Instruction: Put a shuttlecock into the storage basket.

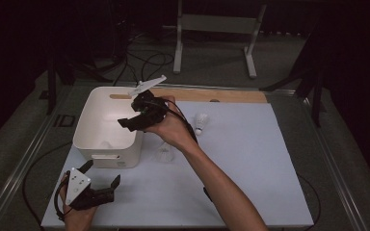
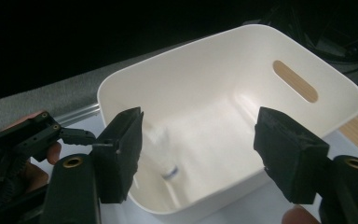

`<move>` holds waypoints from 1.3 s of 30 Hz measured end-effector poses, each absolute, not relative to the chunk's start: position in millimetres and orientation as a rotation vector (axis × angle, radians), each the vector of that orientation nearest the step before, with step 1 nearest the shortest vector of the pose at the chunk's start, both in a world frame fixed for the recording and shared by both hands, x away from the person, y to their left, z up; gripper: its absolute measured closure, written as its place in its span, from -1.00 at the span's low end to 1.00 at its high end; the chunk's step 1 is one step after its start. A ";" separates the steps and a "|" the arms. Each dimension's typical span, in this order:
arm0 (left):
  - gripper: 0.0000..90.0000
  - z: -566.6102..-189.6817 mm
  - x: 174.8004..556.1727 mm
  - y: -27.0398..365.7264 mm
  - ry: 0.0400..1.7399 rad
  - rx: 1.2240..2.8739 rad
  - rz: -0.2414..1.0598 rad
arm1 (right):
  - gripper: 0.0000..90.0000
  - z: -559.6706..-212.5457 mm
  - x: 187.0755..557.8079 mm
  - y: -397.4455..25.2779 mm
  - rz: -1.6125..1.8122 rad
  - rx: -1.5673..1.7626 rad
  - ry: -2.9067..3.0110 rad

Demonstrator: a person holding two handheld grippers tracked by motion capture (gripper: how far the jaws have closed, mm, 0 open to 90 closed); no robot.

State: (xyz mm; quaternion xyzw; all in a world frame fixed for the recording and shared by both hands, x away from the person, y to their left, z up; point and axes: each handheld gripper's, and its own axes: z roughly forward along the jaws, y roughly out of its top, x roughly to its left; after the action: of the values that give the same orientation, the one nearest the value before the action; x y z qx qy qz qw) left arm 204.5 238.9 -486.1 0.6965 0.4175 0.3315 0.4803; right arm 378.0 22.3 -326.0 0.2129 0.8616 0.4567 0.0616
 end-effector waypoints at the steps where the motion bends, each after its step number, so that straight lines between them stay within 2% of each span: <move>1: -1.00 -486.1 204.5 238.9 1.018 1.699 0.809 | -0.31 -326.0 378.0 22.3 1.381 0.644 2.605; 4: -1.00 -486.3 204.8 238.7 1.020 1.700 0.808 | -0.56 -328.0 380.6 12.7 1.356 0.670 2.576; 8: -1.00 -486.8 205.3 237.9 1.020 1.702 0.805 | -0.66 -329.6 384.3 2.0 1.329 0.704 2.560; 26: -1.00 -487.5 207.5 237.9 1.025 1.707 0.810 | -0.79 -331.9 395.0 -39.7 1.334 0.791 2.485; 39: -1.00 -487.5 207.3 237.6 1.022 1.706 0.808 | -0.79 -334.2 398.3 -60.9 1.348 0.798 2.417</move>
State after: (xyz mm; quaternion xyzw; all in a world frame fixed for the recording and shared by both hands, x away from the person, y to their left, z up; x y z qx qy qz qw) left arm 207.3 237.6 -487.5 0.6984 0.4185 0.3307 0.4772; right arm 398.3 -60.9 -334.2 0.2746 0.8320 0.4640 0.1305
